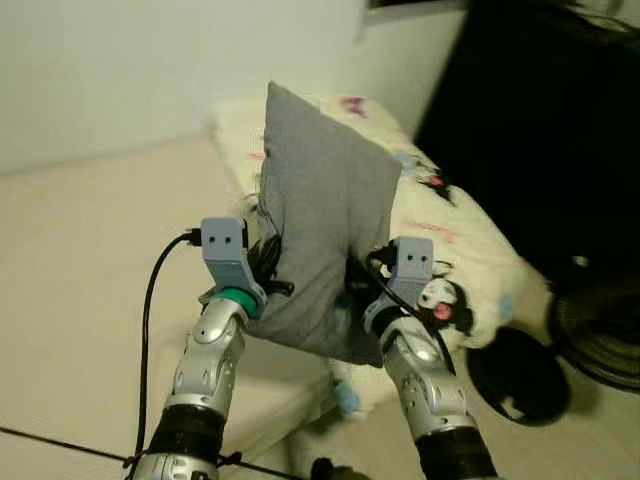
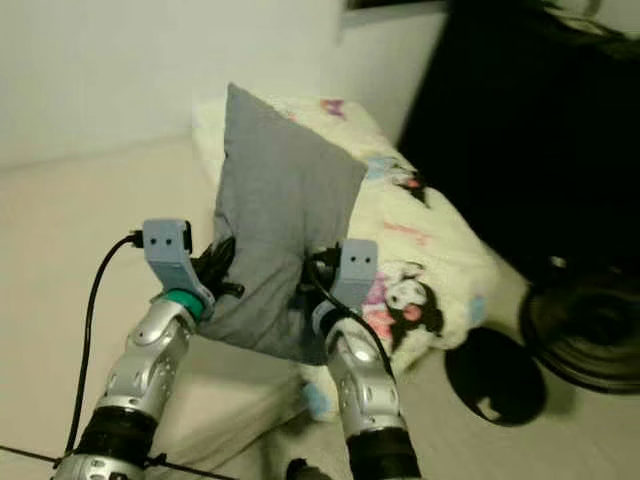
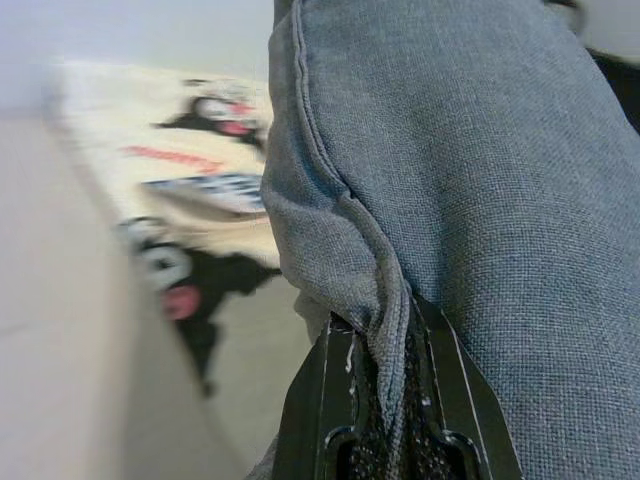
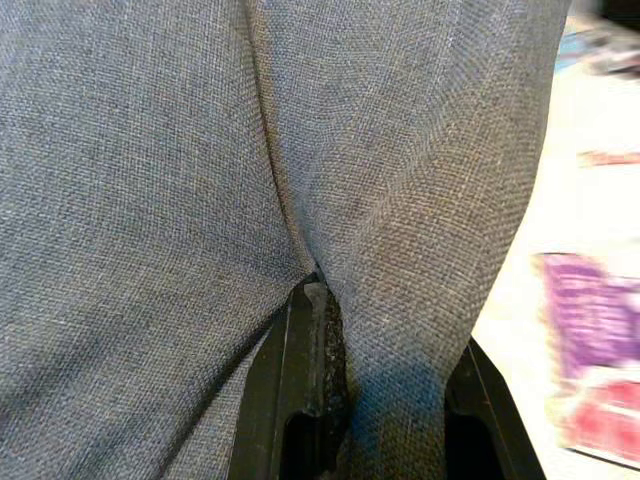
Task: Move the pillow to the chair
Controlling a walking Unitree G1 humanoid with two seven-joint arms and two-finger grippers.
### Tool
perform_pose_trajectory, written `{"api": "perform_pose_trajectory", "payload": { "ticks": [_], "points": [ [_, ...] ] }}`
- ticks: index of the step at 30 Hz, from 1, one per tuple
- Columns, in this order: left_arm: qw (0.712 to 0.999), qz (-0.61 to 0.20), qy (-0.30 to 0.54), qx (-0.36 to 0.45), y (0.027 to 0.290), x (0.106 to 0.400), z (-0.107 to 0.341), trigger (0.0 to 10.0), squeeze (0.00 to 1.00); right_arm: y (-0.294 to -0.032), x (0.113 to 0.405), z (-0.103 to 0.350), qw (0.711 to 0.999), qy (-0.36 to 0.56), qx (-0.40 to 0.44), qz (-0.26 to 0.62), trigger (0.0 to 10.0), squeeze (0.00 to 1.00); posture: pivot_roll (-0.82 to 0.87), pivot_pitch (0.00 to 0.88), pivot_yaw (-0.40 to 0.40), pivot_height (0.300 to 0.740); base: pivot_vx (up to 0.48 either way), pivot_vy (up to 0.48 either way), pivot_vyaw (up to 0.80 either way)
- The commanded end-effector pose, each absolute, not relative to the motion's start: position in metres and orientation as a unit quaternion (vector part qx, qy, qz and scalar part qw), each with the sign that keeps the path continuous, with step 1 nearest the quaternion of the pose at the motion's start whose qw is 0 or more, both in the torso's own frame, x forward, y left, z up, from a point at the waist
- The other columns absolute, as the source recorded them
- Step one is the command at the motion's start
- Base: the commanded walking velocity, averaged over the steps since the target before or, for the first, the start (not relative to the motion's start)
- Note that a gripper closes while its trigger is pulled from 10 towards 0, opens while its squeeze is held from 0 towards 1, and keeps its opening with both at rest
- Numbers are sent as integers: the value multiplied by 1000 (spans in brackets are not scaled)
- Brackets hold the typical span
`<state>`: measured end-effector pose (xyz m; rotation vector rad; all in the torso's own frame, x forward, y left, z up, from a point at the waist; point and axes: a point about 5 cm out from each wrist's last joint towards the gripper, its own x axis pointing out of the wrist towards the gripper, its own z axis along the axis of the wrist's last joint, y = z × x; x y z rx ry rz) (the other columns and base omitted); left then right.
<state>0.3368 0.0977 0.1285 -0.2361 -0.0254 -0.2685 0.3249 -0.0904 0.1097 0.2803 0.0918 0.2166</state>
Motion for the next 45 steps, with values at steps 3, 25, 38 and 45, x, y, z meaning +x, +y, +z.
{"api": "perform_pose_trajectory", "payload": {
  "ticks": [3,25,38,45],
  "points": [
    [978,-177,-14,-113,80,335,132,10000,0,-81,324,116,983,26,135,122,10000,0,-49,0,3,740,0,0,-800],
    [980,-168,-8,-104,81,343,135,10000,0,-86,327,118,987,18,120,104,10000,0,-36,0,32,740,0,0,-800],
    [978,-202,-22,-45,71,362,167,10000,0,-90,331,122,990,-3,120,72,10000,0,19,0,137,740,0,0,-800],
    [977,-193,9,-88,73,355,140,10000,0,-93,327,117,989,1,138,53,10000,0,-18,0,114,740,0,0,-800]
  ]
}}
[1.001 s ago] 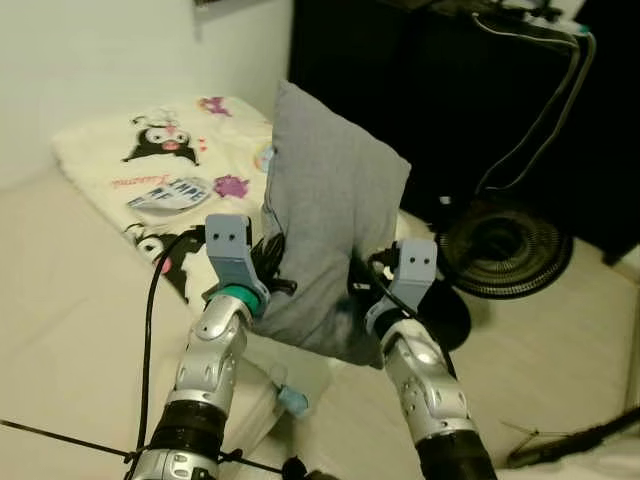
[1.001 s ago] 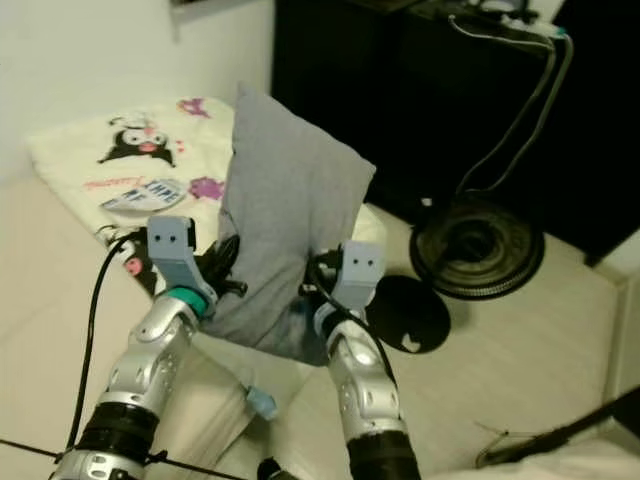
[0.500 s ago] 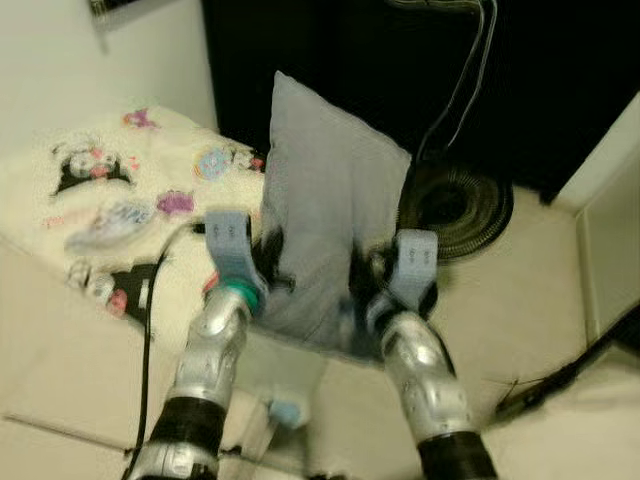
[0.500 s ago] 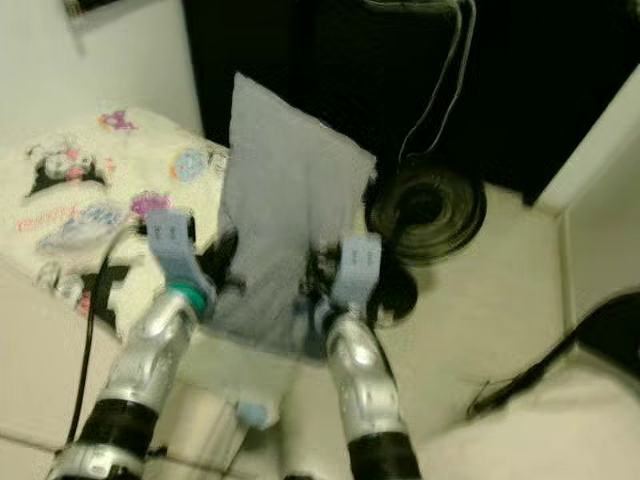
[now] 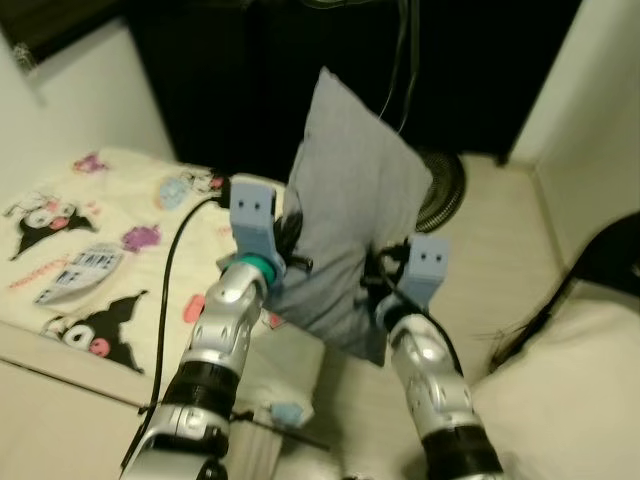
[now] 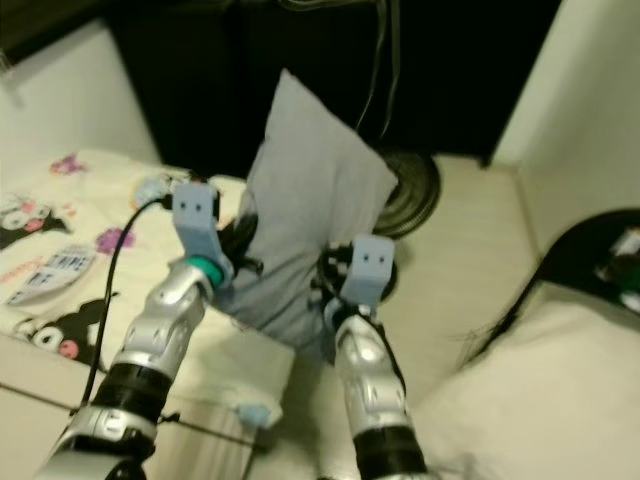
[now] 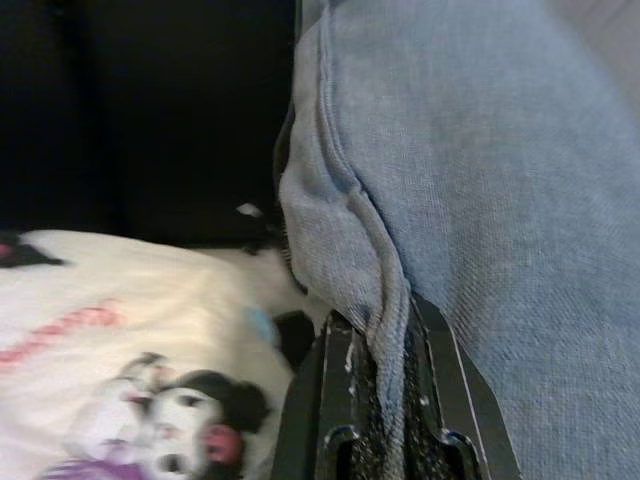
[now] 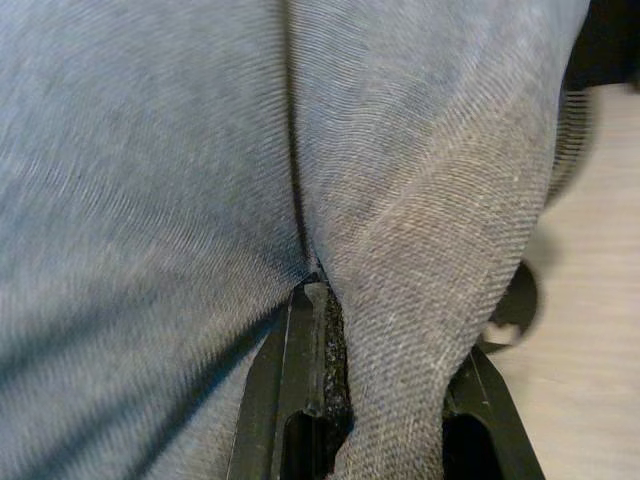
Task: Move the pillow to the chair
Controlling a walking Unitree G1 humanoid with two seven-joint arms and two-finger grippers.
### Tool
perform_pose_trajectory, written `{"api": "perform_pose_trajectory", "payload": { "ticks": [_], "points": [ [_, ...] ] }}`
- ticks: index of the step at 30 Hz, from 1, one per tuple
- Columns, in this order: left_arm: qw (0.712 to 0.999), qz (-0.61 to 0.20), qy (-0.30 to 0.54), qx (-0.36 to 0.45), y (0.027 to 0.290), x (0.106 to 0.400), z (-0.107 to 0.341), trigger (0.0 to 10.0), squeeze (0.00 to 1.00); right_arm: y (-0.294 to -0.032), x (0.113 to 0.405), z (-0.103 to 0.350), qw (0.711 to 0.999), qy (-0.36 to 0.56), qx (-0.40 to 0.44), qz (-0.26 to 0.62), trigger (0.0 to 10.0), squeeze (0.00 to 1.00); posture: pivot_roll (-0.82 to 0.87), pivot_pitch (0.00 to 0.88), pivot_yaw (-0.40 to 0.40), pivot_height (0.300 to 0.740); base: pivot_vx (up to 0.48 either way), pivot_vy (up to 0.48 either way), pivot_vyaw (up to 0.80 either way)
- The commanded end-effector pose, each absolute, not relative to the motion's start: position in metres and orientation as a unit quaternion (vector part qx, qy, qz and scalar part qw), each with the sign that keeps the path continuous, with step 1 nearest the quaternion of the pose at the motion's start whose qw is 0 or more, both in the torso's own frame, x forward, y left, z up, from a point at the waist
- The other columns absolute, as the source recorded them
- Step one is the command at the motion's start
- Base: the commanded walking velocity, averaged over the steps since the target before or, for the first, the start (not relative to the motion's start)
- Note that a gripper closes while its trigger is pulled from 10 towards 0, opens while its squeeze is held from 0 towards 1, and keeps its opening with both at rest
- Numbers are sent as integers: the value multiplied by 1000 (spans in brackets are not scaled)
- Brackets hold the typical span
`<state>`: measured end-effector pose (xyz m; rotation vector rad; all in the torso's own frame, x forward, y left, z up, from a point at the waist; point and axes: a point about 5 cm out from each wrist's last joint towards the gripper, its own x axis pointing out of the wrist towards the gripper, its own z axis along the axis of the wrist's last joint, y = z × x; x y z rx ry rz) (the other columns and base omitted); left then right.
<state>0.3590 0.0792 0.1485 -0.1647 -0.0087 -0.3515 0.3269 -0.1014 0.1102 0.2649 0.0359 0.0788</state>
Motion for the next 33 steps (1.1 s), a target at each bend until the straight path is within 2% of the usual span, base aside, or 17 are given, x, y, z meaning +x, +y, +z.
{"api": "perform_pose_trajectory", "payload": {
  "ticks": [1,5,19,33],
  "points": [
    [977,-191,13,-96,74,352,134,10000,0,-93,325,115,989,4,140,50,10000,0,-31,14,112,740,0,0,-800],
    [975,-199,19,-93,73,343,124,10000,0,-94,319,115,989,1,135,53,10000,0,-40,24,103,740,0,0,-800],
    [976,-190,-6,-110,73,342,133,10000,0,-85,321,126,987,-5,130,90,10000,0,-48,35,23,740,0,0,-800],
    [977,-174,-3,-120,81,336,130,10000,0,-91,320,127,989,-4,121,90,10000,0,-54,27,11,740,0,0,-800]
  ]
}}
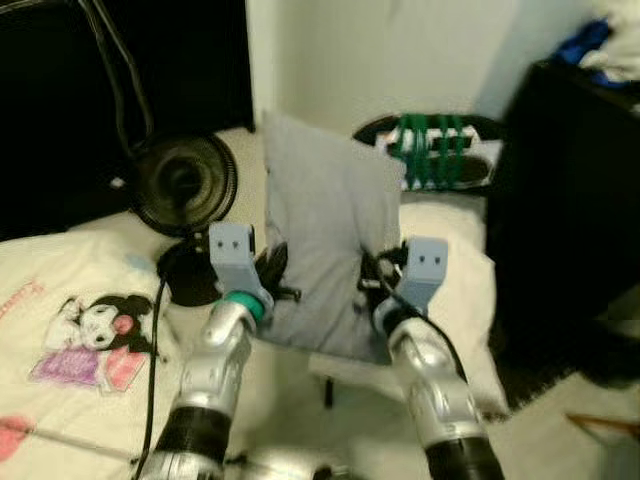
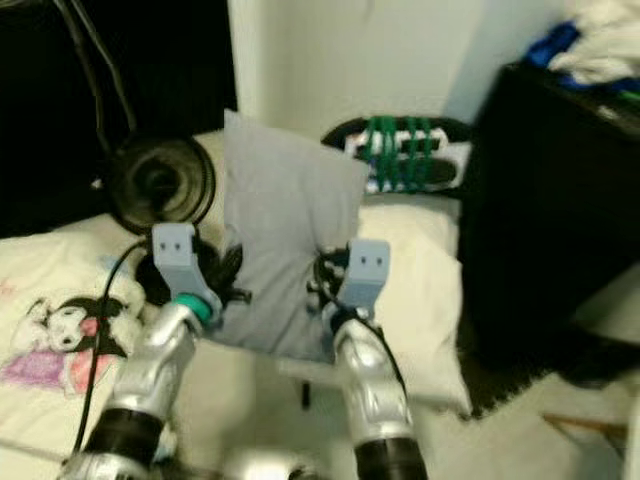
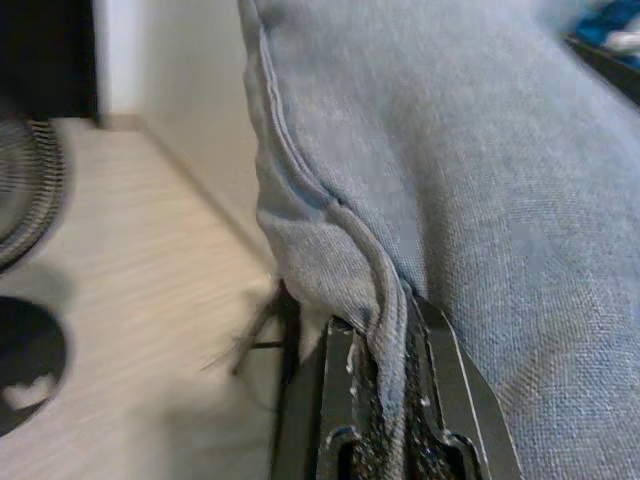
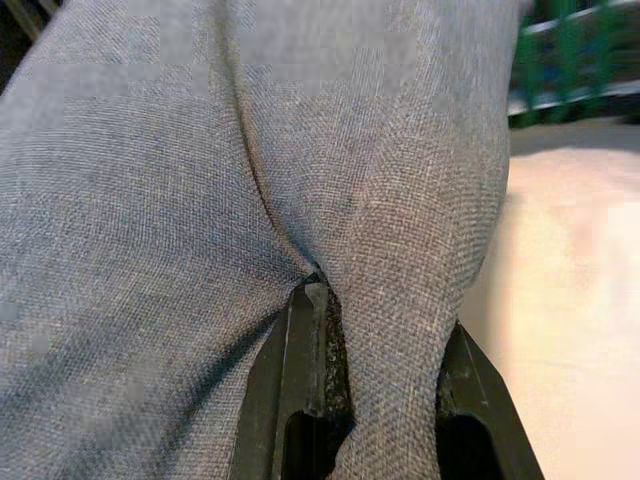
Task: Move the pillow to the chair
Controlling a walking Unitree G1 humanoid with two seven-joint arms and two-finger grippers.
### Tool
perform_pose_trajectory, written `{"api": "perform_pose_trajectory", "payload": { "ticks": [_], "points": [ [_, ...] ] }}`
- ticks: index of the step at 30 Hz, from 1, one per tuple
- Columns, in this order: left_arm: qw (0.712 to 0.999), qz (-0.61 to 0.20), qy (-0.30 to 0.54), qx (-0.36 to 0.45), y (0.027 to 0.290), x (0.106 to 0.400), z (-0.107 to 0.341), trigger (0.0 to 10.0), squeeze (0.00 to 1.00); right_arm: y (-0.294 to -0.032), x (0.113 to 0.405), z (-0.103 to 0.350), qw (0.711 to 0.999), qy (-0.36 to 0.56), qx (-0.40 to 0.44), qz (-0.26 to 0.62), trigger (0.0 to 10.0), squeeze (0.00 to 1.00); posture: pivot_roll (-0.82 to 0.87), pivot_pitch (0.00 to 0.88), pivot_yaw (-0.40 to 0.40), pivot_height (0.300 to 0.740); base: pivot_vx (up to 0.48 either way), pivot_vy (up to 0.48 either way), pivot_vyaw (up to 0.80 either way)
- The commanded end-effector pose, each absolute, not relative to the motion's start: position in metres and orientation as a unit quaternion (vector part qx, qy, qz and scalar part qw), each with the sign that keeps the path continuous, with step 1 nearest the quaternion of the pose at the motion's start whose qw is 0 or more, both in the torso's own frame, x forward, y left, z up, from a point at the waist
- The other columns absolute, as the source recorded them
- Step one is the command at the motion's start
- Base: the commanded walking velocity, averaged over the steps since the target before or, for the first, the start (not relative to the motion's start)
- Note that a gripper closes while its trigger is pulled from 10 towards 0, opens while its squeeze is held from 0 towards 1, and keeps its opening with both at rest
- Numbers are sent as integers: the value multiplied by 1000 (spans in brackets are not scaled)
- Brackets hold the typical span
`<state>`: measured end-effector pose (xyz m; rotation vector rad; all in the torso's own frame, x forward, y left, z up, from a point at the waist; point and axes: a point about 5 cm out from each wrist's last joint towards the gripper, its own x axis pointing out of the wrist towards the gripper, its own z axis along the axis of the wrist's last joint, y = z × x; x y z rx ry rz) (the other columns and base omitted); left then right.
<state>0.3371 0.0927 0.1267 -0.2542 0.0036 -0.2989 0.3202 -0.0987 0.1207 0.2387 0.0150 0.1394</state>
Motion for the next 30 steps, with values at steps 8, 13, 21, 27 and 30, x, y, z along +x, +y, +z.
{"api": "perform_pose_trajectory", "payload": {
  "ticks": [8,13,21,27,30],
  "points": [
    [977,-184,-6,-112,78,337,134,10000,0,-89,321,131,988,-6,120,93,10000,0,-62,25,13,740,0,0,-800],
    [978,-181,-4,-107,79,337,134,10000,0,-90,322,131,988,-6,119,94,10000,0,-63,23,9,740,0,0,-800],
    [978,-180,-1,-108,79,338,133,10000,0,-87,322,132,988,-5,118,98,10000,0,-66,9,7,740,0,0,-800],
    [977,-184,-2,-108,77,338,133,10000,0,-87,322,132,988,-5,117,100,10000,0,-67,0,2,740,0,0,-800],
    [977,-184,-3,-111,77,338,134,10000,0,-88,323,132,988,-4,115,102,10000,0,-68,0,-1,740,0,0,-800]
  ]
}}
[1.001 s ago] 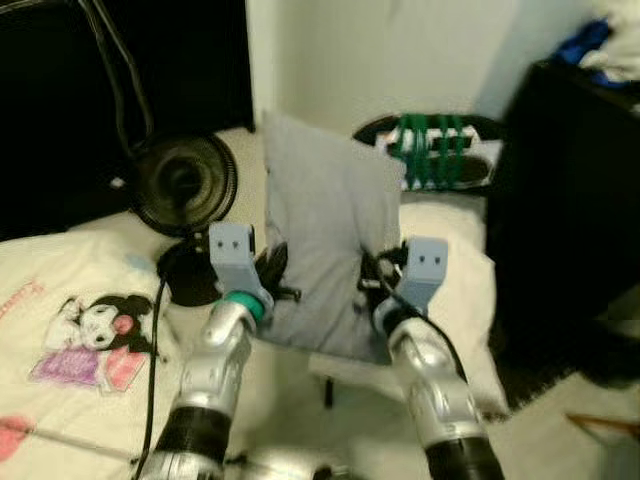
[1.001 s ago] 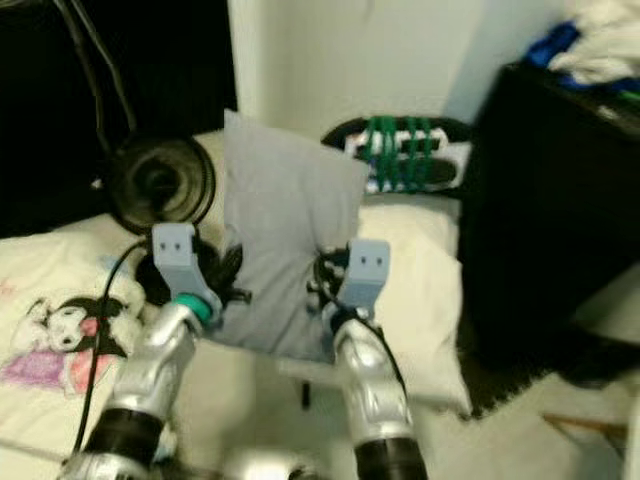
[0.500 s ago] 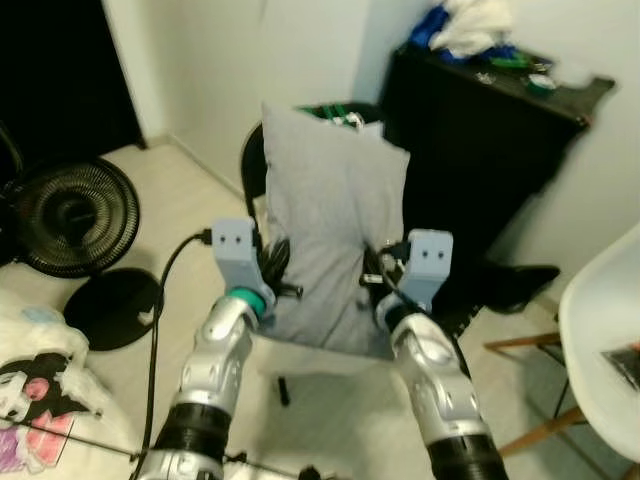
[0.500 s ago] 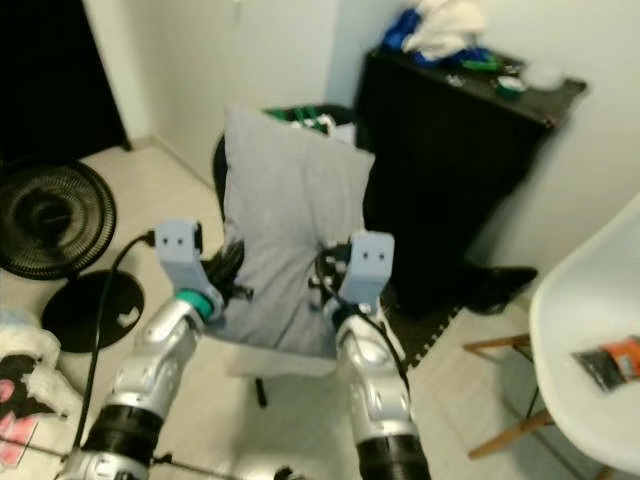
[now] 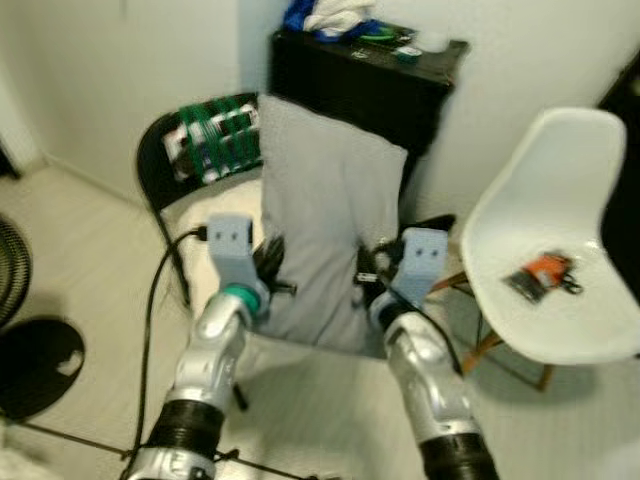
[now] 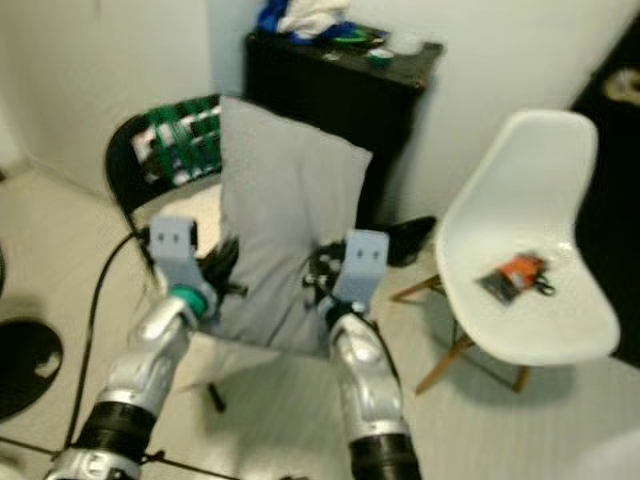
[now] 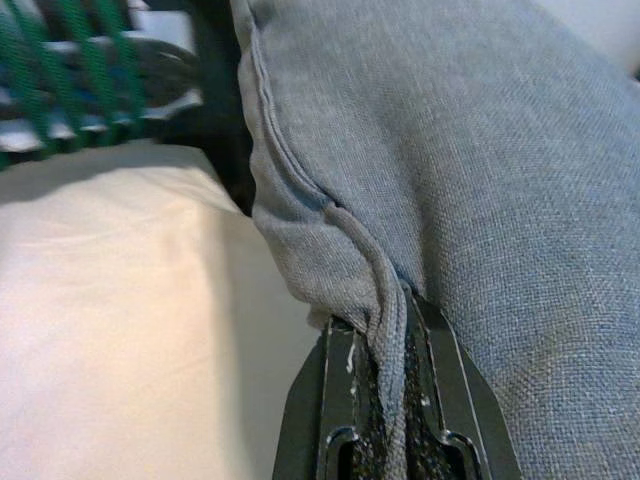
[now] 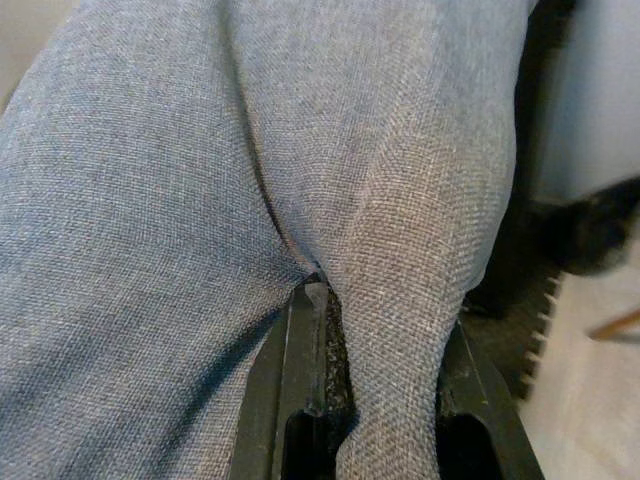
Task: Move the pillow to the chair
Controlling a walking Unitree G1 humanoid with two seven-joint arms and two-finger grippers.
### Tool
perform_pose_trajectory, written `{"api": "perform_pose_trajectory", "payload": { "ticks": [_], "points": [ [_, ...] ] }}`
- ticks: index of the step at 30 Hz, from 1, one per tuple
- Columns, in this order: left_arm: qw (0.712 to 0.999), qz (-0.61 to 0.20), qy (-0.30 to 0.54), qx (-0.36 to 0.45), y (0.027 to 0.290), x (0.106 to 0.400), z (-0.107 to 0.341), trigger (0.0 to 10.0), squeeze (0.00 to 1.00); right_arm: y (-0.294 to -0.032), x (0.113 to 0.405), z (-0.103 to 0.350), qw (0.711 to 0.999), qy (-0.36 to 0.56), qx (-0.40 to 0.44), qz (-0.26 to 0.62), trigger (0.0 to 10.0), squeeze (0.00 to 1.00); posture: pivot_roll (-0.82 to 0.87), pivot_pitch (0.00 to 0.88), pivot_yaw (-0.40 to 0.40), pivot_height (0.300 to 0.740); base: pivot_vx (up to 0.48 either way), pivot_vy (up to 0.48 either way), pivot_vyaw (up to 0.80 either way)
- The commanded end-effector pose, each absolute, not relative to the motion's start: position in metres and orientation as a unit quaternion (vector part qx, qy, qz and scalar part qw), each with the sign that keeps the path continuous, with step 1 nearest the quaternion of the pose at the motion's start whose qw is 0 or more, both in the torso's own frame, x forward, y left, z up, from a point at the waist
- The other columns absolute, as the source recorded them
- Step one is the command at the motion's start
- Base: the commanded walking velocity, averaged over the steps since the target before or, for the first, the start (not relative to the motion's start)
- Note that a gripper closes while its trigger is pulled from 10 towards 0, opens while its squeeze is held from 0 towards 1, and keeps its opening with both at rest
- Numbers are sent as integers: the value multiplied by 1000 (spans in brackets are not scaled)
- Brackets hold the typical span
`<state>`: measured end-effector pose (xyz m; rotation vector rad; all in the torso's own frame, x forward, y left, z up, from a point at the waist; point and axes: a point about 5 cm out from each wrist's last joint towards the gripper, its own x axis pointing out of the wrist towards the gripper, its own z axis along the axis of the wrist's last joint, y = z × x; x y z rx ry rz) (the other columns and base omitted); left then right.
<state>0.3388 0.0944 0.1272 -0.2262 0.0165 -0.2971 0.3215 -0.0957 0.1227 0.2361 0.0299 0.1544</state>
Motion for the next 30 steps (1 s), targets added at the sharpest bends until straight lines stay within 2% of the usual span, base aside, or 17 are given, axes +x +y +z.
{"api": "perform_pose_trajectory", "payload": {
  "ticks": [1,11,16,30],
  "points": [
    [977,-184,-3,-111,77,338,134,10000,0,-88,323,132,988,-4,115,102,10000,0,-68,0,-1,740,0,0,-800],
    [976,-186,-5,-112,75,337,133,10000,0,-88,321,129,988,1,116,104,10000,0,-75,0,-12,740,0,0,-800],
    [974,-194,-14,-113,73,335,135,10000,0,-85,321,128,986,5,125,112,10000,0,-60,0,-31,740,0,-301,0],
    [974,-196,-10,-113,72,334,134,10000,0,-86,319,127,986,5,128,111,10000,0,-70,0,-14,740,0,-384,0]
  ]
}}
